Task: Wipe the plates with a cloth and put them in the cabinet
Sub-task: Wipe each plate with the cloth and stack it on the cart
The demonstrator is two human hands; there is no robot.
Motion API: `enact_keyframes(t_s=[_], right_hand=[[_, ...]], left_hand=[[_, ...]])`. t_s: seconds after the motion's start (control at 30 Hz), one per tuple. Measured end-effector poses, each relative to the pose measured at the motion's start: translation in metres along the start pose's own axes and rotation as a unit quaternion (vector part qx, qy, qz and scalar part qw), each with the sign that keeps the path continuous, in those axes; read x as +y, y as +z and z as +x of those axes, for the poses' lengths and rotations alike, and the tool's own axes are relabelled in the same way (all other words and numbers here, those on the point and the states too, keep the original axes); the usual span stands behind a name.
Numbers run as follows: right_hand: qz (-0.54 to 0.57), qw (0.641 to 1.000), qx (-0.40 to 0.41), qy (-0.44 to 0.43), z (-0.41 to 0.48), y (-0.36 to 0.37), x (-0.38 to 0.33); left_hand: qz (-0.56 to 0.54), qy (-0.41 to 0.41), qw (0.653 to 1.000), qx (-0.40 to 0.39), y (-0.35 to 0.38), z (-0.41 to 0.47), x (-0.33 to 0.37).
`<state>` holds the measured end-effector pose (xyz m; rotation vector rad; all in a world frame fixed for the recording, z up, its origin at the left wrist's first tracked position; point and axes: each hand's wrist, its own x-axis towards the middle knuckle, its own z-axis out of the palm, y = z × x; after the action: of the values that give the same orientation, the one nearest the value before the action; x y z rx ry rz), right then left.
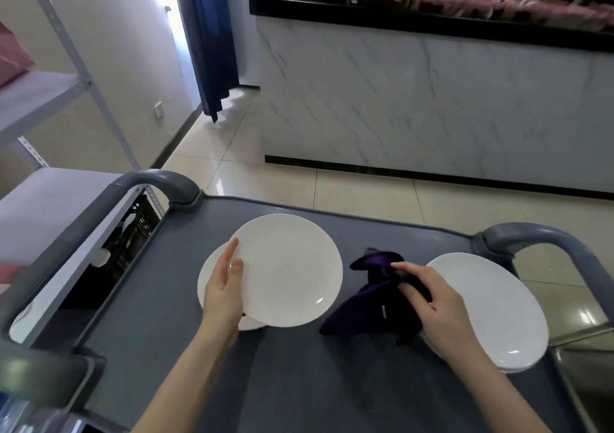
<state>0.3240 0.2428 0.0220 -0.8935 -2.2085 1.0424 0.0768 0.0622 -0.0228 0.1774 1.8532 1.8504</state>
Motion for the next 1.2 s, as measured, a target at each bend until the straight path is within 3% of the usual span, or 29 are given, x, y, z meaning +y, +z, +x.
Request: enact_keyframes(t_s=[0.1,0.2,0.33,0.43,0.53,0.67,0.77,0.87,1.03,1.13,1.2], right_hand=[[0.018,0.999,-0.013,-0.048,-0.001,-0.013,-0.031],[0.0,0.994,-0.084,-0.075,-0.006,0.003,-0.054],[-0.135,0.958,-0.227,-0.11,-0.02,0.054,-0.056],[-0.204,0.929,-0.271,-0.152,-0.024,0.08,-0.05],[-0.255,0.911,-0.274,-0.17,-0.006,0.096,-0.049],[-0.306,0.903,-0.252,-0.164,0.025,0.108,-0.041],[-0.308,0.925,-0.209,-0.078,0.05,0.101,-0.025],[-0.343,0.912,-0.223,-0.026,0.054,0.08,-0.009],[-0.344,0.886,-0.291,-0.107,-0.001,0.059,-0.004],[-0.336,0.88,-0.271,-0.196,-0.028,0.074,-0.025],[-0.314,0.883,-0.285,-0.204,-0.026,0.092,-0.038]], left_hand=[[0.008,-0.002,1.0,-0.022,0.014,-0.002,0.004],[-0.014,0.0,0.998,-0.053,0.03,-0.007,0.008],[-0.043,-0.003,0.996,-0.08,0.049,-0.02,0.01],[-0.042,-0.029,0.994,-0.098,0.05,-0.024,0.009],[-0.05,-0.063,0.989,-0.127,0.051,-0.027,0.001],[-0.03,0.022,0.994,-0.106,0.05,-0.035,-0.005],[-0.02,0.031,0.995,-0.092,0.047,-0.035,-0.003],[-0.032,0.0,0.997,-0.074,0.042,-0.033,0.005],[-0.049,-0.015,0.998,-0.049,0.033,-0.022,0.009],[-0.042,-0.007,0.997,-0.061,0.034,-0.023,0.008],[-0.032,0.008,0.996,-0.078,0.037,-0.026,0.009]])
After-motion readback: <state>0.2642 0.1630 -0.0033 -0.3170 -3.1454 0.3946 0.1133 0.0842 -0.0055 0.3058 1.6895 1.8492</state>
